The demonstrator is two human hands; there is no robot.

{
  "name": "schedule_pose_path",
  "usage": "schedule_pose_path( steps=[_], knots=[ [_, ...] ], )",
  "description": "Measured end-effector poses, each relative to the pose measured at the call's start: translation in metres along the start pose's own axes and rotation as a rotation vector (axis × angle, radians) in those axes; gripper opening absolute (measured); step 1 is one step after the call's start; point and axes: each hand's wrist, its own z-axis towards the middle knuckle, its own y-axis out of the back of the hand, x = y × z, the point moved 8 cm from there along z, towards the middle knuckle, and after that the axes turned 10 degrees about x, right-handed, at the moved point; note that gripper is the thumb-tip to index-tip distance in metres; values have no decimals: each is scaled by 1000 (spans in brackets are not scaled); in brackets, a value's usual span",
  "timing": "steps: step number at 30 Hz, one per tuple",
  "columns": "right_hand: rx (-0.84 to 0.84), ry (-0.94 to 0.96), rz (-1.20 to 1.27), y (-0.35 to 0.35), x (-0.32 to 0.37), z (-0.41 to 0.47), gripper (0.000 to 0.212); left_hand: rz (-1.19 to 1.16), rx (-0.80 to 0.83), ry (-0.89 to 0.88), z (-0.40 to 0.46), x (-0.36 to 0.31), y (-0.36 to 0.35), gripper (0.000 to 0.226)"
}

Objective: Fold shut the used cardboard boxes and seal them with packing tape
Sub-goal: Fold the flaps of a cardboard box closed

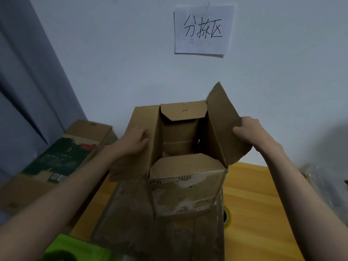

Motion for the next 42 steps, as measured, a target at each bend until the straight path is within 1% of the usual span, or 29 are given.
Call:
schedule_pose_path(
  steps=[2, 3, 4, 6, 10, 12, 13, 15, 16, 18, 21, 24, 26, 27, 29, 30, 32, 33, 34, 35, 37, 39, 40, 41, 42],
  knots=[
    [-1, -11, 28, 0, -5, -1, 29, -182, -49, 65, 1, 2, -17, 78],
    [-1, -17, 31, 1, -6, -2, 29, -248, -37, 113, 4, 4, -28, 89],
    [3, -25, 32, 1, -8, -3, 29, -298, -14, 149, 5, 5, -38, 94],
    [6, -36, 37, 0, -10, -6, 27, -400, 18, 169, 11, 1, -51, 89],
    [17, 5, 96, -2, -4, -14, 21, -553, -35, 106, 14, -16, -55, 69],
    [98, 48, 296, -9, 3, -20, 14, -571, -56, 98, 12, -25, -55, 63],
    [159, 60, 415, -15, 8, -25, 14, -576, -65, 98, 12, -27, -55, 61],
    [268, 65, 553, -30, 15, -30, 31, -580, -63, 101, 12, -29, -57, 60],
    [293, 73, 545, -39, 16, -28, 41, -580, -59, 100, 12, -28, -58, 62],
    [282, 111, 445, -55, 21, -25, 59, -586, -56, 96, 12, -25, -60, 64],
    [215, 155, 179, -78, 25, -17, 78, -594, -93, 84, 10, -19, -61, 65],
    [195, 192, -109, -106, 21, -15, 84, -582, -120, 101, 7, -11, -61, 65],
    [146, 245, -335, -121, 16, -15, 83, -581, -139, 105, 5, -7, -60, 65],
    [107, 273, -411, -125, 15, -15, 83, -579, -147, 108, 3, -4, -60, 66],
    [58, 307, -439, -125, 12, -14, 80, -543, -150, 163, 0, 5, -58, 74],
    [45, 318, -419, -123, 12, -13, 79, -529, -135, 233, -2, 14, -57, 85],
    [15, 340, -367, -117, 12, -13, 77, -580, -68, 394, -10, 36, -56, 106],
    [2, 346, -340, -115, 11, -14, 76, -636, -40, 430, -15, 43, -52, 109],
    [-2, 346, -312, -114, 9, -14, 75, -702, -32, 427, -19, 47, -45, 101],
    [-3, 344, -285, -113, 7, -15, 75, -743, -54, 402, -22, 49, -34, 87],
    [-5, 348, -248, -112, 2, -16, 73, -745, -138, 325, -26, 46, -5, 61],
    [1, 358, -234, -112, 1, -17, 70, -708, -212, 226, -32, 24, 28, 46],
    [1, 363, -229, -112, 0, -17, 69, -705, -224, 164, -34, 7, 40, 39],
    [-2, 364, -224, -111, 1, -17, 67, -745, -188, 114, -34, -12, 44, 39],
    [-6, 364, -219, -110, 2, -16, 65, -808, -112, 75, -31, -30, 40, 44]
  ],
)
